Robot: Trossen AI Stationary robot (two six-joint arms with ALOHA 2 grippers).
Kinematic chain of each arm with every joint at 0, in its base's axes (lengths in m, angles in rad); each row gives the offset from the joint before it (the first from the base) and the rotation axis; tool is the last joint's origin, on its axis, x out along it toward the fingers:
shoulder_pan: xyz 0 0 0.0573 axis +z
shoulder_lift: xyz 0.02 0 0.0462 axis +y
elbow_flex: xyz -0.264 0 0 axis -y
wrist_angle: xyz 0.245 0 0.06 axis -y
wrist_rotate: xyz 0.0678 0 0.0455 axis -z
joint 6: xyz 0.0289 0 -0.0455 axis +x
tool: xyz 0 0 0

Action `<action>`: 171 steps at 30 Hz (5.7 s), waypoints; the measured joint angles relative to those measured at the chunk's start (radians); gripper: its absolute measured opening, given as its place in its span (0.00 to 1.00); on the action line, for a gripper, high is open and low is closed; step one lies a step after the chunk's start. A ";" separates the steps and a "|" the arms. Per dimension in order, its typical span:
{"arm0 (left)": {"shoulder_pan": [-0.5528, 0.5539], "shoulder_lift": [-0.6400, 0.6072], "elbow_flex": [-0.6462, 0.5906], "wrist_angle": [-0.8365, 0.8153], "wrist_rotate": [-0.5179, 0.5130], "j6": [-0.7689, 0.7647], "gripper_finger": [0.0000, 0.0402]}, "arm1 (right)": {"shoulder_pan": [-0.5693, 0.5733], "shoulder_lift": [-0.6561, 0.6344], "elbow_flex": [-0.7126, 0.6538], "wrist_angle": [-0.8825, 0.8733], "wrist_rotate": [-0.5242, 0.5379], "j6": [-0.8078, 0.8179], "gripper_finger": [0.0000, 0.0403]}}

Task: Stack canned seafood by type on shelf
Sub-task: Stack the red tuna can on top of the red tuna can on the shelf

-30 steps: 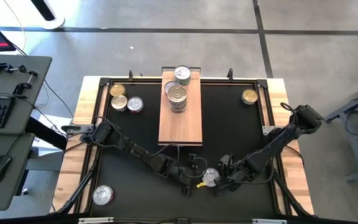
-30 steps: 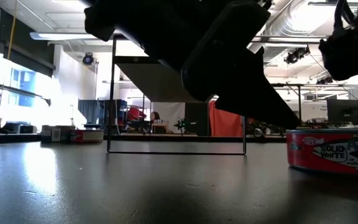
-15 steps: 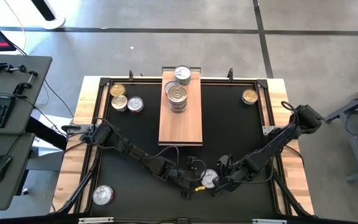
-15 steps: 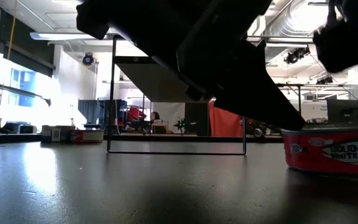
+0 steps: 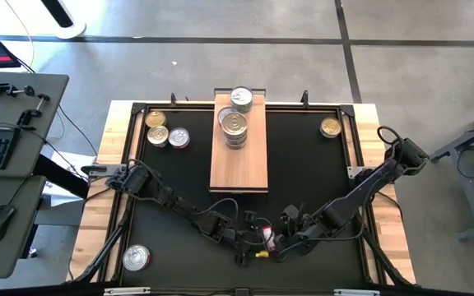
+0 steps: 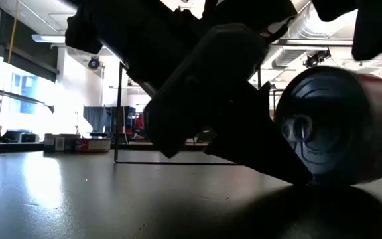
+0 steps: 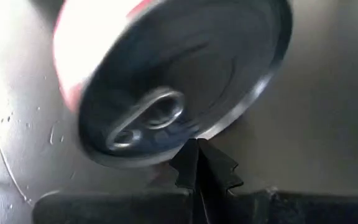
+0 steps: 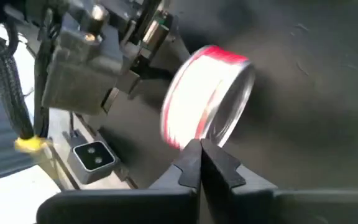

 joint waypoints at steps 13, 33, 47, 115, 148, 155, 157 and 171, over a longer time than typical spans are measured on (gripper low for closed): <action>-0.016 -0.001 0.000 0.025 -0.007 -0.036 0.00 | -0.003 -0.067 0.107 -0.221 0.069 -0.069 0.00; 0.007 -0.063 0.001 0.138 -0.032 -0.063 0.00 | -0.053 -0.067 0.127 -0.389 0.042 -0.242 0.45; 0.016 -0.100 0.001 0.067 -0.125 -0.092 0.00 | -0.201 -0.073 -0.220 -0.145 -0.088 -0.321 0.04; -0.026 -0.106 0.001 -0.196 -0.151 -0.077 0.00 | -0.097 0.049 -0.297 0.361 -0.141 -0.084 0.00; -0.024 -0.049 -0.001 -0.154 -0.148 -0.107 0.00 | -0.103 0.038 -0.006 0.151 -0.058 -0.203 0.00; -0.008 -0.120 0.000 -0.348 -0.170 -0.068 0.00 | -0.104 -0.064 -0.006 0.137 -0.053 -0.427 0.00; -0.006 -0.140 0.000 -0.429 -0.180 -0.097 0.00 | -0.104 -0.083 -0.006 0.138 -0.068 -0.544 0.00; -0.193 -0.228 0.001 -0.584 -0.421 -0.716 0.00 | -0.168 -0.054 -0.006 -0.009 -0.272 -1.392 0.58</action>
